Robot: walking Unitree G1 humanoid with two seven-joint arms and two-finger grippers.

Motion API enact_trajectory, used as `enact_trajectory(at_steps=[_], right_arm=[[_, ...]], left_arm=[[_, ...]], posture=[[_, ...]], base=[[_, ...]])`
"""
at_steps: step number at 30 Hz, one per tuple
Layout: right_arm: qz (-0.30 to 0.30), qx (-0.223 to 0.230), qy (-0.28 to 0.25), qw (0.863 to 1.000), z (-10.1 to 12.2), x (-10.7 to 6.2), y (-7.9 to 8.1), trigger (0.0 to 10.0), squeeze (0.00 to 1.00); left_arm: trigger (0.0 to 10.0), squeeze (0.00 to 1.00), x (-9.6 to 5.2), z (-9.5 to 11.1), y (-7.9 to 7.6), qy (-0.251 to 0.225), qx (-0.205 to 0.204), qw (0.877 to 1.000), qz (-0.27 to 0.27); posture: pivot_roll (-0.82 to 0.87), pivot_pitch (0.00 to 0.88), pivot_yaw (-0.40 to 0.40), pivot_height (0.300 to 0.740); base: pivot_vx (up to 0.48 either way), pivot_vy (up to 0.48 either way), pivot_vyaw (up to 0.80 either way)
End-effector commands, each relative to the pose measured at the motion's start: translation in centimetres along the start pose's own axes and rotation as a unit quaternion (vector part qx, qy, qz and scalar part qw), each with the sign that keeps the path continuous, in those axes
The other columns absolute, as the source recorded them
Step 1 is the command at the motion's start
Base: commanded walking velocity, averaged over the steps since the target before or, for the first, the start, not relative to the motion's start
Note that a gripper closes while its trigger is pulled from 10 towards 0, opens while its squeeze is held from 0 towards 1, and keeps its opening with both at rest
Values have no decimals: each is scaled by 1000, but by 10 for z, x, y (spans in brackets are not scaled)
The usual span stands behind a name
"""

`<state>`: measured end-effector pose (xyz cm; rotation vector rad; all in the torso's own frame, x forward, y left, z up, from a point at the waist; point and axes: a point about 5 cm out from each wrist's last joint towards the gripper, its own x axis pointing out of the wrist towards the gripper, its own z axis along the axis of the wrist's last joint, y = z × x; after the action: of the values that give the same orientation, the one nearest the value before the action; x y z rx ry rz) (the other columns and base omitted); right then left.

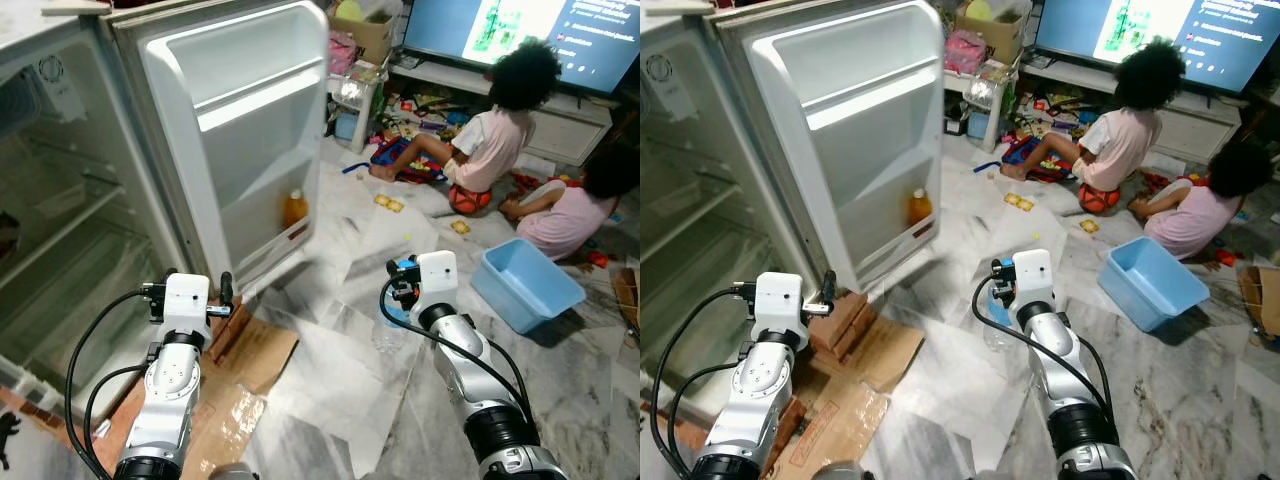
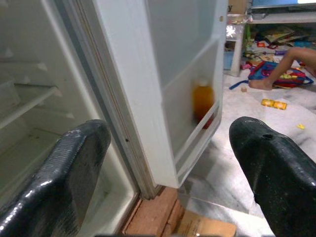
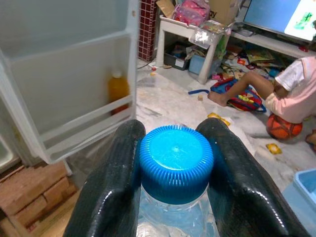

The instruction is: Restocking fridge

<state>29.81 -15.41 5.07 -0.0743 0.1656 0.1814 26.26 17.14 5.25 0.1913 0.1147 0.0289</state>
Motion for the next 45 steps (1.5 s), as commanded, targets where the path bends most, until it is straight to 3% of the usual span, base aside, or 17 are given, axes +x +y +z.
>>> enact_trajectory(at_steps=[1, 8, 15, 29, 45], right_arm=[[-2, -2, -12, 1000, 4, 1, -2, 10000, 0], [10, -4, -21, 1000, 5, 2, 1, 10000, 0], [11, -7, -22, 1000, 5, 2, 2, 10000, 0], [24, -20, -26, 999, 6, 3, 5, 10000, 0], [28, -22, -31, 999, 7, 4, 6, 10000, 0]], left_arm=[[10000, 0, 3, 5, -3, -8, -5, 1000, -7], [10000, 0, 9, 5, -5, 5, 1, 1000, 7], [10000, 0, 10, 4, -11, 15, 7, 1000, 8], [10000, 0, 13, 0, -17, 42, 32, 998, 23], [10000, 0, 14, -2, -16, 51, 28, 998, 30]], posture=[[54, 0, -54, 740], [56, 0, -54, 740], [53, 0, -52, 740], [51, 0, -57, 740], [49, 0, -56, 740]], base=[[480, 0, 0], [480, 0, 129], [391, -178, 800], [0, -473, 800], [0, -480, 797]])
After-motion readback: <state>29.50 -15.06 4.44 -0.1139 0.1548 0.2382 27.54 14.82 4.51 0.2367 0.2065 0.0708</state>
